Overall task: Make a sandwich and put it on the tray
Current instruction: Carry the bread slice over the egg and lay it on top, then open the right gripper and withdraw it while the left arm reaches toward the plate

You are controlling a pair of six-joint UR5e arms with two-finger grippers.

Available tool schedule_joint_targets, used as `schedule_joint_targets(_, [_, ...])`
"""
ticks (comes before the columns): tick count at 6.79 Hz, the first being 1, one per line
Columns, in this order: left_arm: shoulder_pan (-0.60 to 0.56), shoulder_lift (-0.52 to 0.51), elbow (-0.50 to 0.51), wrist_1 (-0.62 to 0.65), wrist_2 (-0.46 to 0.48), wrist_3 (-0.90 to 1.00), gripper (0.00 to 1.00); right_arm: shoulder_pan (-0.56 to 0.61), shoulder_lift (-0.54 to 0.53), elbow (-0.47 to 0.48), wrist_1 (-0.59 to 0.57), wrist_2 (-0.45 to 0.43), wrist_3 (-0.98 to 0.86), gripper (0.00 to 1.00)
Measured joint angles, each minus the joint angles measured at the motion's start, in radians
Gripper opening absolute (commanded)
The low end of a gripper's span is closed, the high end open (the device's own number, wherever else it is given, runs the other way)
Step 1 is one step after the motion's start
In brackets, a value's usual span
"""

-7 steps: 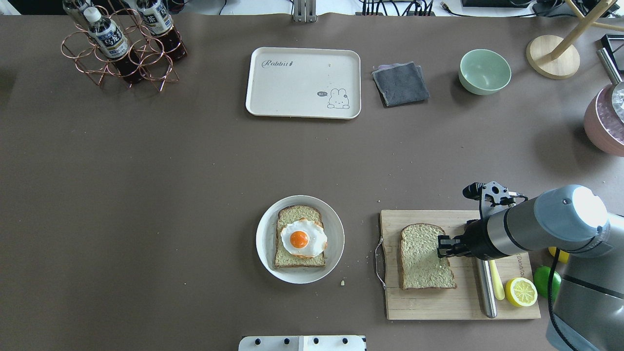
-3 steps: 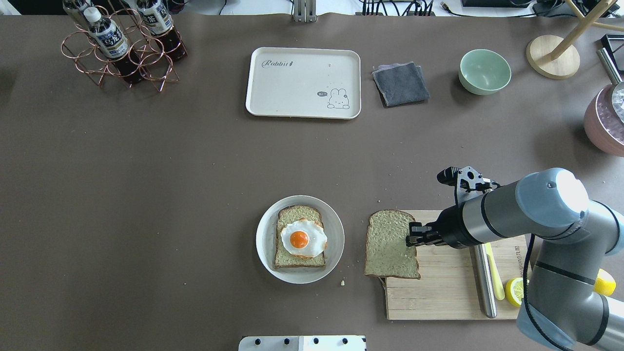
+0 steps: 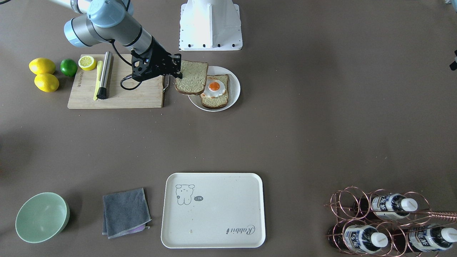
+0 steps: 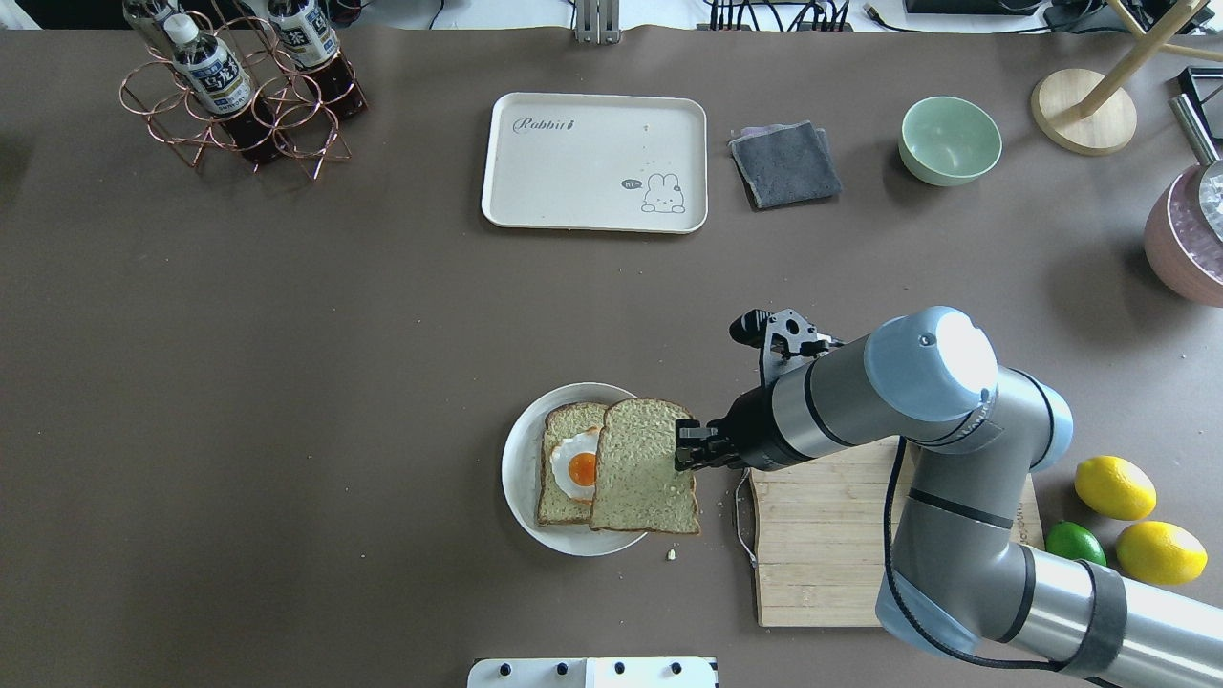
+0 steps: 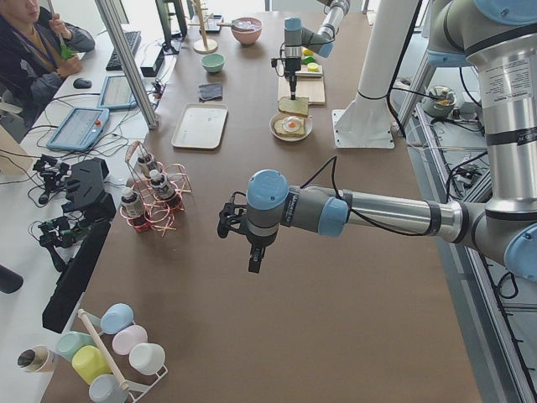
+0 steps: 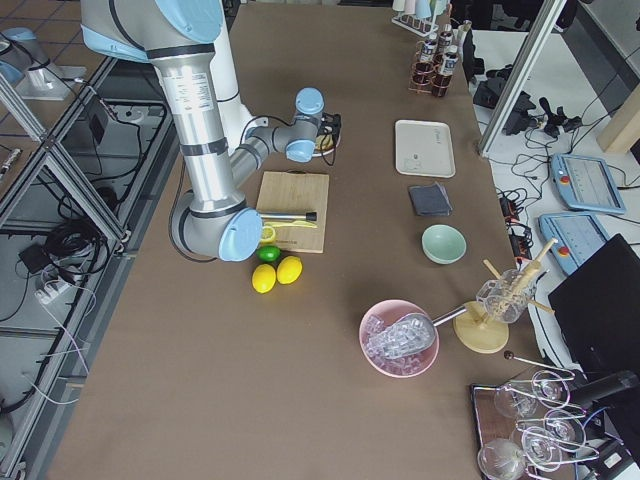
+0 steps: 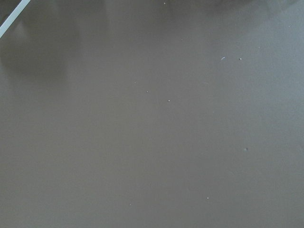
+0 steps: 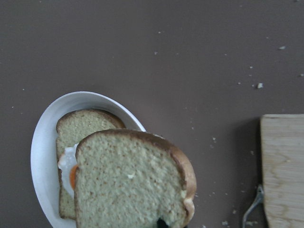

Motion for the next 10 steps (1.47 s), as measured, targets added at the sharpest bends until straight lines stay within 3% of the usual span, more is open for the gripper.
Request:
schedule_joint_targets(6, [0.002,0.0,0.0,0.0,0.0,0.0,0.98,-0.016,0.127,-0.142,0.002,-0.009,-0.072,0.0])
schedule_joint_targets(7, [0.002,0.001,-0.001,0.0,0.0,0.0,0.98,-0.018,0.13,-0.151,0.003,-0.009,-0.073,0.09])
schedule_joint_targets(9, [0.004,0.001,-0.001,-0.001,0.0,-0.007,0.98,-0.018,0.132,-0.167,0.001,-0.012,-0.07,1.0])
schedule_joint_targets(10, [0.008,0.001,-0.002,-0.002,-0.001,-0.015,0.98,-0.017,0.134,-0.171,-0.002,-0.02,-0.064,1.0])
